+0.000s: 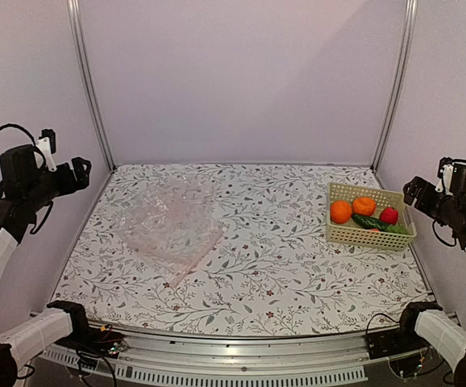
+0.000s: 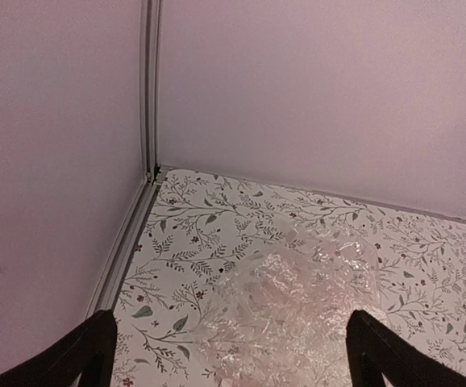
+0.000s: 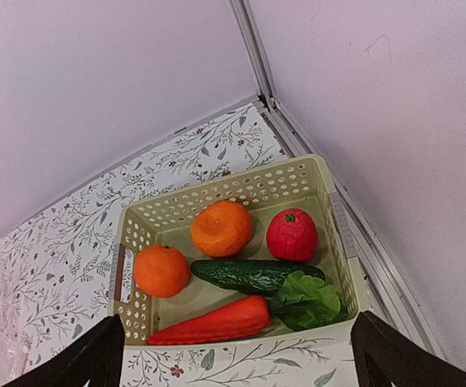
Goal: Place the food in the zip-top bag and seal the zipper
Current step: Pick up the zipper food storage bag at the center of the board.
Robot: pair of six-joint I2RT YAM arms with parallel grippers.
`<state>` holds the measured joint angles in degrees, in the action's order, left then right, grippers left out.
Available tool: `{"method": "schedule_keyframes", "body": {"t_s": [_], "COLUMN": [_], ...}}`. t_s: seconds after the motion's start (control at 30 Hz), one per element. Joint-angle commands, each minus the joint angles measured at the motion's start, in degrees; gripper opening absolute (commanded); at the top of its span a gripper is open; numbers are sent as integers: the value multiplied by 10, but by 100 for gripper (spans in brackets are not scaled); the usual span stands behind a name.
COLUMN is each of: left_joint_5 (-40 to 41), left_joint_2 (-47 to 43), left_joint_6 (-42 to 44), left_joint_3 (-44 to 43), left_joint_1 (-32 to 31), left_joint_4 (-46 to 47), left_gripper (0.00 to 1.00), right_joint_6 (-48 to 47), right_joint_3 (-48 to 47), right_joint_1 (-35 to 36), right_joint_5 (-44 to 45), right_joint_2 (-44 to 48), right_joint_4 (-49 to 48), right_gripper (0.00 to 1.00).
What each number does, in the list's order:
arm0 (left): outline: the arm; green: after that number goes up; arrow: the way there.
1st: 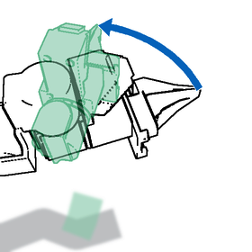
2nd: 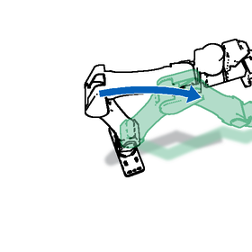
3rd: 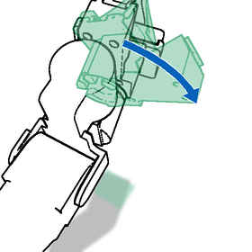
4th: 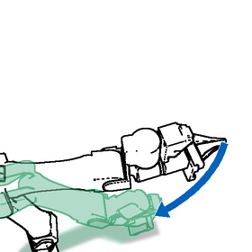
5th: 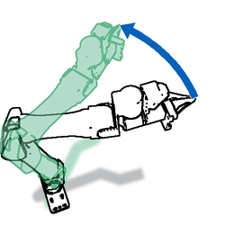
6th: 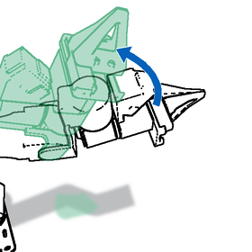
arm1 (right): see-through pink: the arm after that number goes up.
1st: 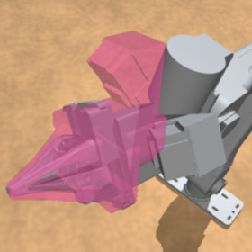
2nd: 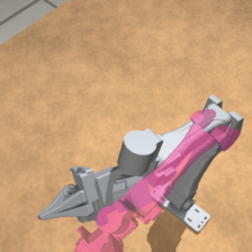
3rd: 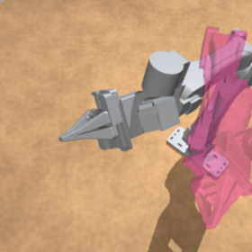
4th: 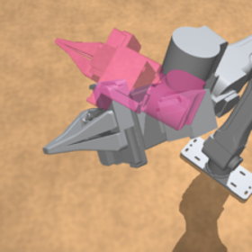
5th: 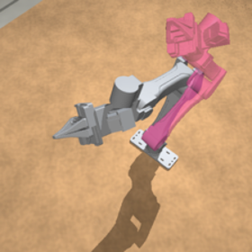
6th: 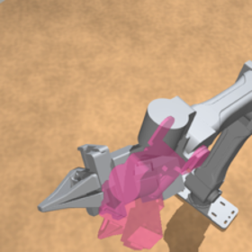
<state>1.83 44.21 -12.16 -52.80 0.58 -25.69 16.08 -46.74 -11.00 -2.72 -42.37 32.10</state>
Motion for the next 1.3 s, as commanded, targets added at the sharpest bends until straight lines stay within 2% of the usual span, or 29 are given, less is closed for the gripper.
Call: {"method": "schedule_keyframes", "body": {"t_s": [0.0, 0.17, 0.3, 0.6, 0.87, 1.0, 1.1, 1.27], "left_joint_5": [-9, 4, -64, 37, 97, 93, 83, 85], "left_joint_2": [5, 11, 19, 87, 180, 253, 309, 381], "left_joint_6": [-5, -15, 13, 15, -80, -115, -137, -147], "left_joint_3": [6, 6, 14, 7, 54, 60, 57, 47], "left_joint_1": [-4, -16, -41, -262, -464, -511, -529, -542], "left_joint_4": [7, 6, 14, -55, -59, -51, -44, -43], "left_gripper": [100, 99, 99, 100, 98, 88, 76, 64], "right_joint_6": [-8, -7, -6, -4, -4, 2, 4, 6], "right_joint_3": [2, 2, -3, -17, -22, -19, -18, -12], "right_joint_1": [2, 1, 2, 28, 84, 94, 99, 102], "right_joint_5": [-10, -7, -7, 13, 64, 66, 67, 69], "right_joint_2": [3, 0, -10, -25, -53, -61, -69, -70], "right_joint_4": [-5, -4, 1, 18, 21, 11, 7, 7], "right_gripper": [99, 99, 99, 97, 97, 97, 96, 96]}}
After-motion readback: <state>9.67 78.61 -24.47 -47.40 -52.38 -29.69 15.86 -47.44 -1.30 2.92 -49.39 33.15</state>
